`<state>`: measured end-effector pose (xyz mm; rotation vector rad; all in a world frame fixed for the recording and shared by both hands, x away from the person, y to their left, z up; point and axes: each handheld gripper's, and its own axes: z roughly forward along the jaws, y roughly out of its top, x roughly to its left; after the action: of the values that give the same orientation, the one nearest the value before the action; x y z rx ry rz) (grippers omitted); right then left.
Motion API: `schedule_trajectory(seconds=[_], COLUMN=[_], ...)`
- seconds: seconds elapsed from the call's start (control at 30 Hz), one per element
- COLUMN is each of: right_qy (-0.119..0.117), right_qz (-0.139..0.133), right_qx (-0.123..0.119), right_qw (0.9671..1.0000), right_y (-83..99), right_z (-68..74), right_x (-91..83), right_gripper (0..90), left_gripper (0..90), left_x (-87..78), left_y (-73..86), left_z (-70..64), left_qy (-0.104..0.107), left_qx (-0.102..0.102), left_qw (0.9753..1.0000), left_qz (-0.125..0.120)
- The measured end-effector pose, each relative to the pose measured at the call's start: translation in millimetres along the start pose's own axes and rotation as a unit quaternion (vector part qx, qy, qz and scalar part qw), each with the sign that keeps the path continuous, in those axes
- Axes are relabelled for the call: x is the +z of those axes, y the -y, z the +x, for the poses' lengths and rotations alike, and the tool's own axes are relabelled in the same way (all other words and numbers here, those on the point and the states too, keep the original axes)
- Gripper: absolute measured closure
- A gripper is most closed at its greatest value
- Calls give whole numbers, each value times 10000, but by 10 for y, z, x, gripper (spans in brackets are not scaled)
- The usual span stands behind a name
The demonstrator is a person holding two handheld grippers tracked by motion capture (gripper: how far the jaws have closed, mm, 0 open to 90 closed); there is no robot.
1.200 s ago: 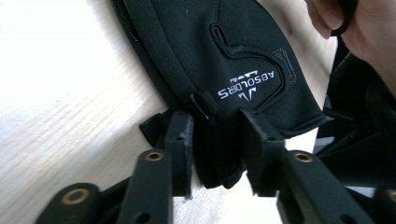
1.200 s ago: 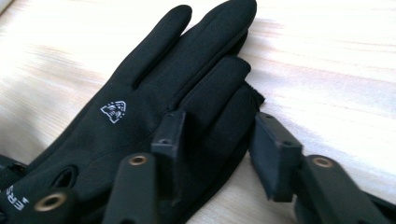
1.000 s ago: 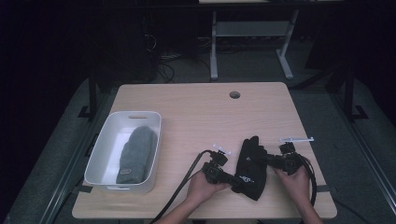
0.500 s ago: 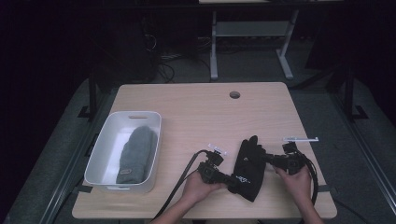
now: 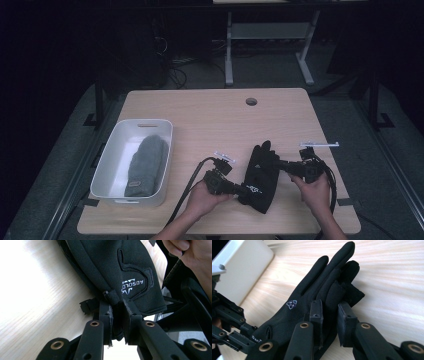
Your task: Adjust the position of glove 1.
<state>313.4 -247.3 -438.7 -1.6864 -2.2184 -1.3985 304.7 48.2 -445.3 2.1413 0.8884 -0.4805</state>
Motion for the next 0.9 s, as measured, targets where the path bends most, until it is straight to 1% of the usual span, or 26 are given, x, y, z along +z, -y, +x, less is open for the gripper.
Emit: schedule_trajectory(seconds=[0.03,0.13,0.2,0.33,0.37,0.4,0.47,0.5,0.53,0.57,0.6,0.7,0.73,0.77,0.8,0.83,0.9], right_qy=[-65,-128,-212,-319,-338,-342,-394,-423,-437,-442,-466,-428,-382,-387,-393,-366,-412], right_qz=[2,-29,-68,-108,-102,-89,-115,-126,-121,-141,-115,-62,9,30,70,50,52], right_qx=[15,5,-1,-27,-63,-63,-95,-58,-77,-97,-66,-196,-181,-199,-162,-214,-163], right_qw=[10000,9999,9998,9994,9994,9994,9991,9990,9989,9989,9988,9989,9991,9990,9991,9991,9990], right_y=[-49,-107,-158,-253,-274,-294,-335,-355,-376,-396,-415,-460,-466,-469,-469,-470,-475], right_z=[42,99,139,231,251,275,313,334,349,368,387,431,438,432,440,440,446], right_x=[4,1,-6,-4,0,2,10,16,20,19,18,58,81,108,122,133,138], right_gripper=[761,761,761,761,761,761,763,766,808,804,804,806,810,812,813,815,817], left_gripper=[795,795,795,795,795,794,794,794,794,794,794,801,803,805,805,805,805], left_x=[-66,-166,-242,-351,-383,-417,-465,-493,-516,-542,-568,-604,-603,-604,-610,-615,-626], left_y=[-2,-5,-6,-2,-2,1,2,4,8,13,15,14,18,23,29,33,36], left_z=[-2,0,-4,-22,-17,-20,-16,-15,-12,-8,-2,16,29,35,40,45,42], left_qy=[-37,-38,-29,-33,-45,-42,-63,-79,-86,-80,-76,-121,-119,-138,-147,-133,-143], left_qx=[30,57,91,93,129,107,142,144,148,134,136,131,114,120,139,137,132], left_qw=[10000,9999,9998,9996,9995,9994,9992,9992,9991,9990,9990,9990,9991,9990,9990,9990,9988], left_qz=[-42,-131,-193,-277,-290,-325,-357,-362,-382,-409,-421,-414,-403,-399,-397,-397,-439])
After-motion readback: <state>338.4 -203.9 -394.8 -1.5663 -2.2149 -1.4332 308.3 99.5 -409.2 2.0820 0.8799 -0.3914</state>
